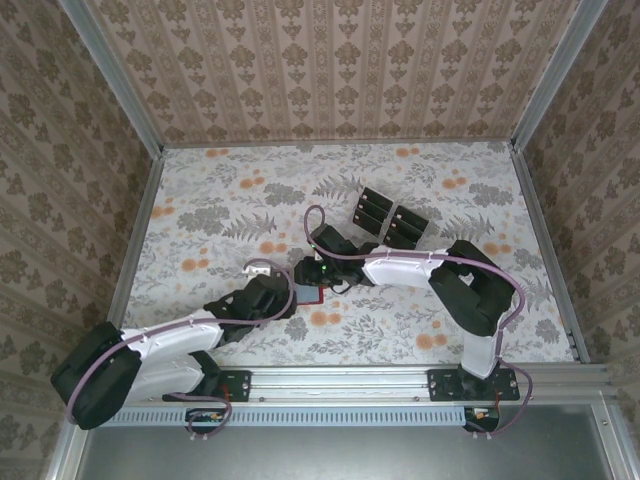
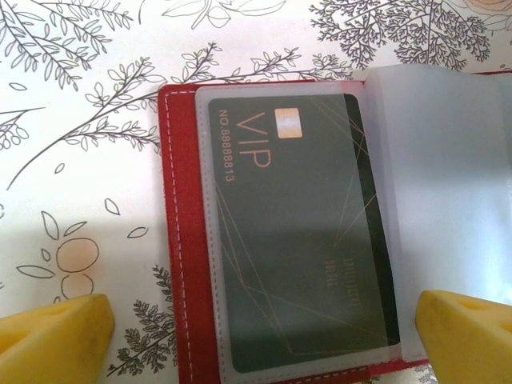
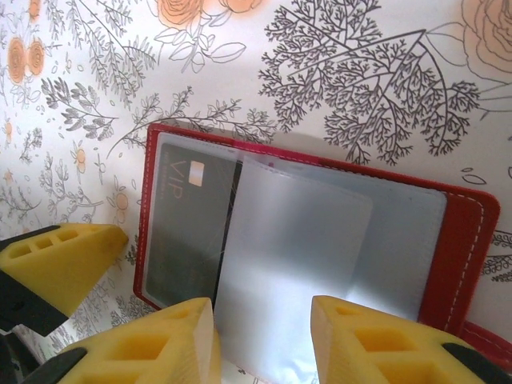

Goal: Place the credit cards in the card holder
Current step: Flip over the card slot in the card holder.

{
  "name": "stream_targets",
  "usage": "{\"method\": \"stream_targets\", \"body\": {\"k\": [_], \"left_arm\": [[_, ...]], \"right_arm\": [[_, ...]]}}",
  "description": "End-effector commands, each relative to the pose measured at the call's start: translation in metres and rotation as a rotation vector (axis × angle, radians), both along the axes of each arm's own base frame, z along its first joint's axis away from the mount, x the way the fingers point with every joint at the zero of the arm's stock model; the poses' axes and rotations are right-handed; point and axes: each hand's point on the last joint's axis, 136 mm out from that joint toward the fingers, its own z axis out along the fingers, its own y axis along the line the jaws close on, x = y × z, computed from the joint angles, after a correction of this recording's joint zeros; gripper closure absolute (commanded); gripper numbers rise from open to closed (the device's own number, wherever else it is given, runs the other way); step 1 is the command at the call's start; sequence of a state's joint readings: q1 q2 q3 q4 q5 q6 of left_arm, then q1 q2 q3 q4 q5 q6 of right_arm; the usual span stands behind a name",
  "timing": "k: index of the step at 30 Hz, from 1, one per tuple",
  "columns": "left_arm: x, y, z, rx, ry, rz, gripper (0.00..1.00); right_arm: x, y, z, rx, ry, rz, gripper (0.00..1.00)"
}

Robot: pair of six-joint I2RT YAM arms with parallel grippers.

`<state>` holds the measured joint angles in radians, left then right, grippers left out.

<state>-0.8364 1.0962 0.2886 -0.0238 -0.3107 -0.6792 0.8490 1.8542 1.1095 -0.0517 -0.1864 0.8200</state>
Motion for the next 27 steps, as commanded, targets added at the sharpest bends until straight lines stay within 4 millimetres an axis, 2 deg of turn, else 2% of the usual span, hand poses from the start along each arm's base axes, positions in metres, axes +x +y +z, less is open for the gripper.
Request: {"method": "stream_targets", "body": {"k": [1, 11, 17, 21, 27], "left_arm": [[-0.005, 0.012, -0.008, 0.033, 0.016, 0.029, 0.00], [-0.006, 0.014, -0.009, 0.037, 0.017, 0.031, 0.00], [-0.006, 0.014, -0.010, 0.038, 0.017, 0.031, 0.00], [-0.006, 0.014, -0.010, 0.038, 0.018, 0.031, 0.00], [-0.006, 0.014, -0.008, 0.032, 0.013, 0.032, 0.00]], "right_arm": [[0.002, -0.006, -0.011, -0.025, 0.010, -0.039, 0.62], [0.001, -0.014, -0.027, -0.069, 0.031, -0.057, 0.61], [0.000, -0.010, -0.036, -0.067, 0.050, -0.050, 0.61], [0.001, -0.004, -0.038, -0.042, 0.048, -0.035, 0.61], [0.003, 0.005, -0.029, 0.008, 0.024, -0.004, 0.62]]}}
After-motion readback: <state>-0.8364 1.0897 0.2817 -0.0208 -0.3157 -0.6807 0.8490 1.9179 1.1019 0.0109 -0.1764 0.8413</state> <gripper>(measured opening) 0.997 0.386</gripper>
